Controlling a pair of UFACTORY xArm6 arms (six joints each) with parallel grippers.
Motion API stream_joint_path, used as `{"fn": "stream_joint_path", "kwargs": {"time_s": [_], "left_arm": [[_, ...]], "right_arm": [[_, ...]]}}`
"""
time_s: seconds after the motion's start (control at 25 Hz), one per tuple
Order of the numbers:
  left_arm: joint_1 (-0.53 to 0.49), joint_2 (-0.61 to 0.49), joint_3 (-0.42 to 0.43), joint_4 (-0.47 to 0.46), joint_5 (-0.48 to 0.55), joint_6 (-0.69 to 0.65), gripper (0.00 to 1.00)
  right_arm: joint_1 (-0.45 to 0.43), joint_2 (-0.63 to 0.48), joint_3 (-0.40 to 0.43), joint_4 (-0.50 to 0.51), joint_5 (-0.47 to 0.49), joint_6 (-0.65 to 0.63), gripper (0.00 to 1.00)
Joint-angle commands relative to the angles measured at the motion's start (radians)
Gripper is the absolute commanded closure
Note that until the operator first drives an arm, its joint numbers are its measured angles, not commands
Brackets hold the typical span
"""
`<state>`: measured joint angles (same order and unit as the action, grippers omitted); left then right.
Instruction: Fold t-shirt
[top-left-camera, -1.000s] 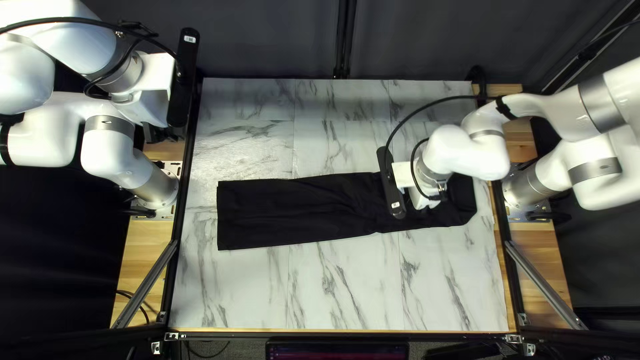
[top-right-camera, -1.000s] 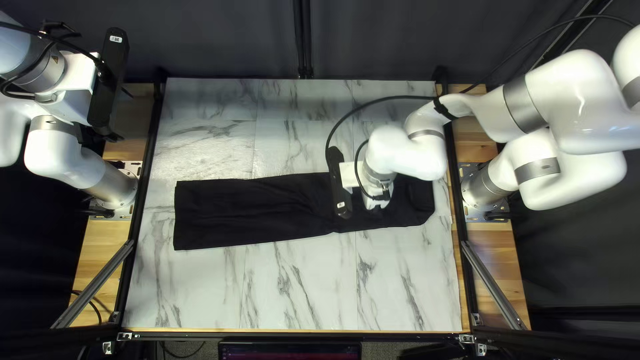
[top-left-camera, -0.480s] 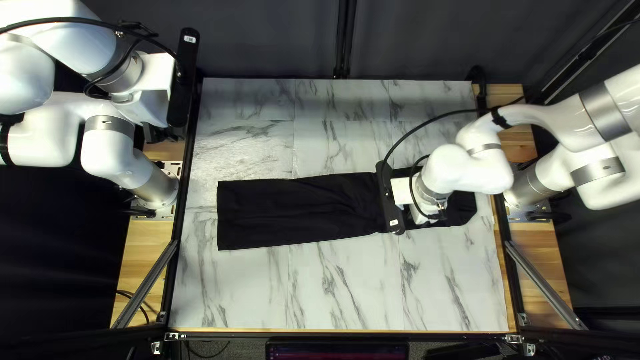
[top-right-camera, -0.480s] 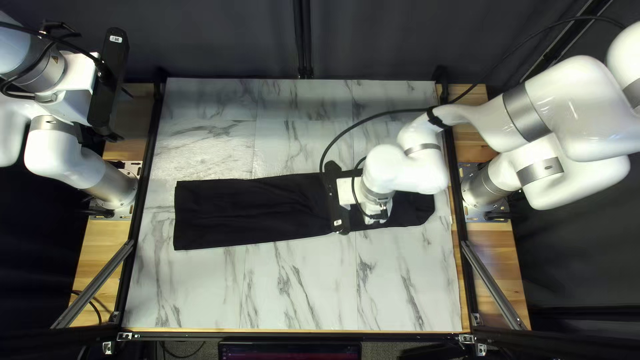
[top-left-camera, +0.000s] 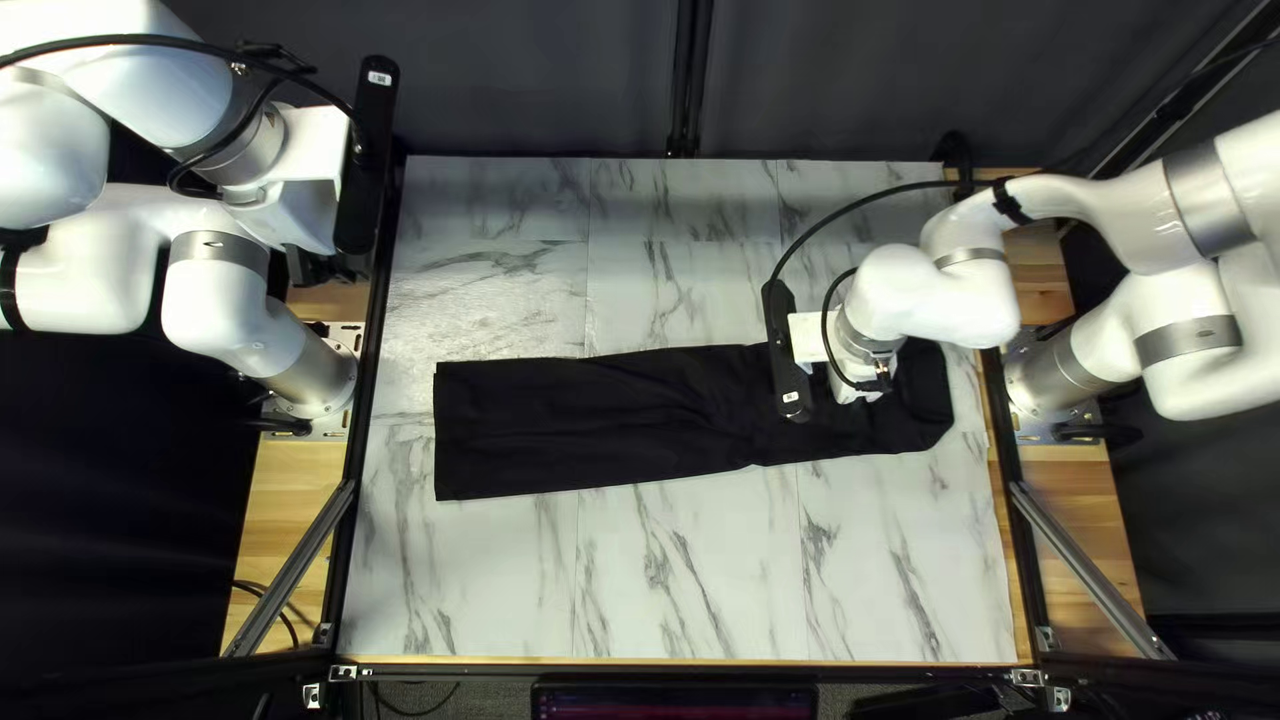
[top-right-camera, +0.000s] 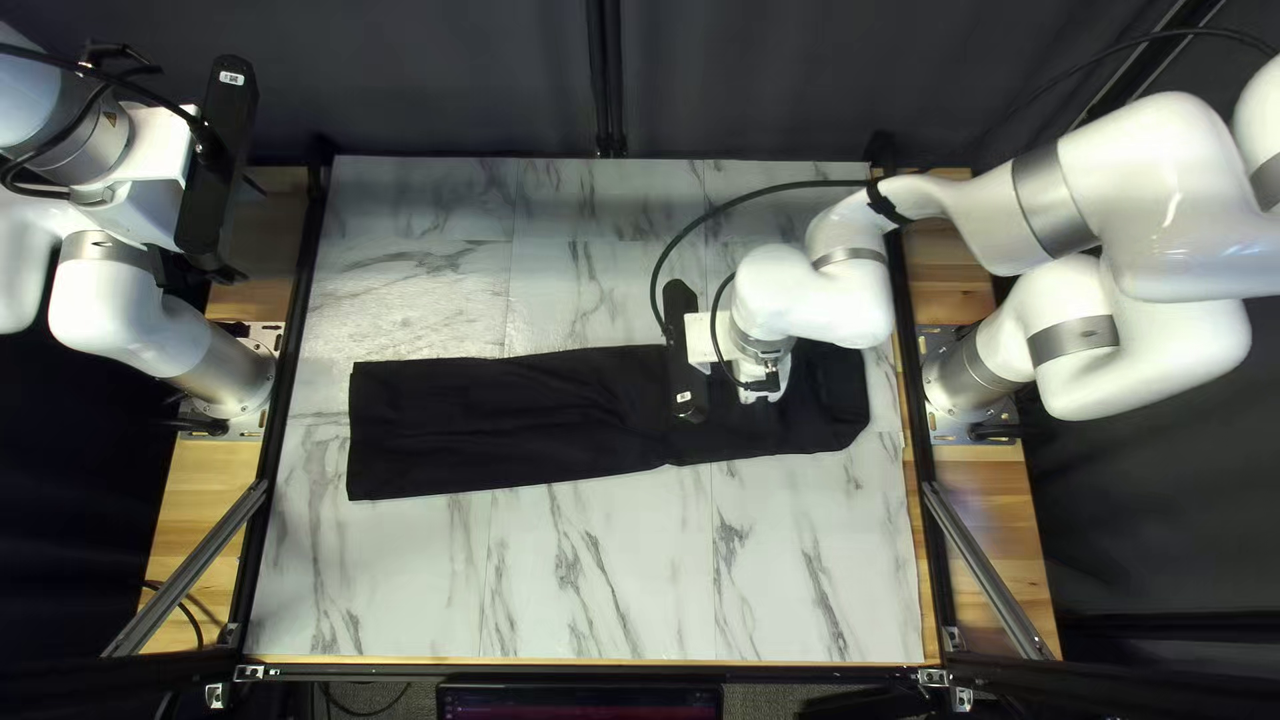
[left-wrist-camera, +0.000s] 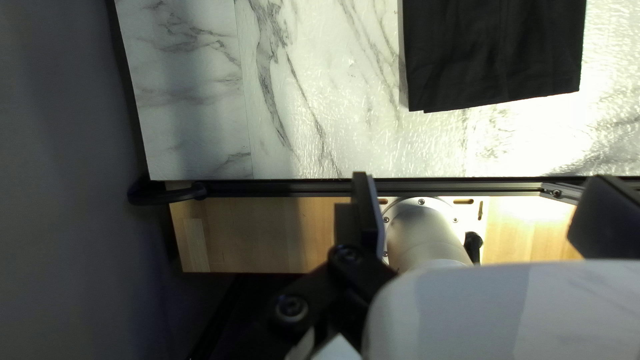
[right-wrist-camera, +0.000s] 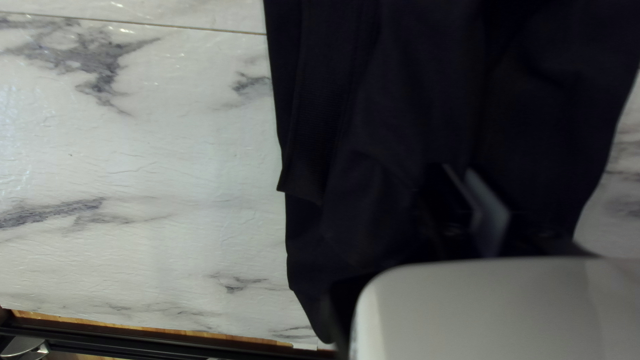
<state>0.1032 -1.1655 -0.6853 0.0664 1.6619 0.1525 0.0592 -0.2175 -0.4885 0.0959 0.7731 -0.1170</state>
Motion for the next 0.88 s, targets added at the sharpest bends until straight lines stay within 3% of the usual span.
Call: {"fn": "stream_joint_path", "kwargs": {"time_s": [0.04, 0.28, 0.48, 0.8, 0.84, 0.88], "left_arm": [[0.0, 0.0, 0.0, 0.0, 0.0, 0.0, 0.0], [0.0, 0.0, 0.0, 0.0, 0.0, 0.0, 0.0], [0.0, 0.0, 0.0, 0.0, 0.0, 0.0, 0.0], [0.0, 0.0, 0.0, 0.0, 0.0, 0.0, 0.0], [0.0, 0.0, 0.0, 0.0, 0.0, 0.0, 0.0], [0.0, 0.0, 0.0, 0.0, 0.0, 0.0, 0.0]], "right_arm": [[-0.013, -0.021, -0.059, -0.021, 0.05, -0.007, 0.0], [-0.079, 0.095, -0.18, -0.044, 0.023, -0.107, 0.0], [-0.121, 0.166, -0.161, 0.002, -0.082, -0.223, 0.0], [-0.118, 0.262, -0.152, 0.107, -0.176, -0.356, 0.0], [-0.117, 0.264, -0.152, 0.112, -0.178, -0.362, 0.07], [-0.113, 0.27, -0.151, 0.119, -0.183, -0.368, 0.21]]}}
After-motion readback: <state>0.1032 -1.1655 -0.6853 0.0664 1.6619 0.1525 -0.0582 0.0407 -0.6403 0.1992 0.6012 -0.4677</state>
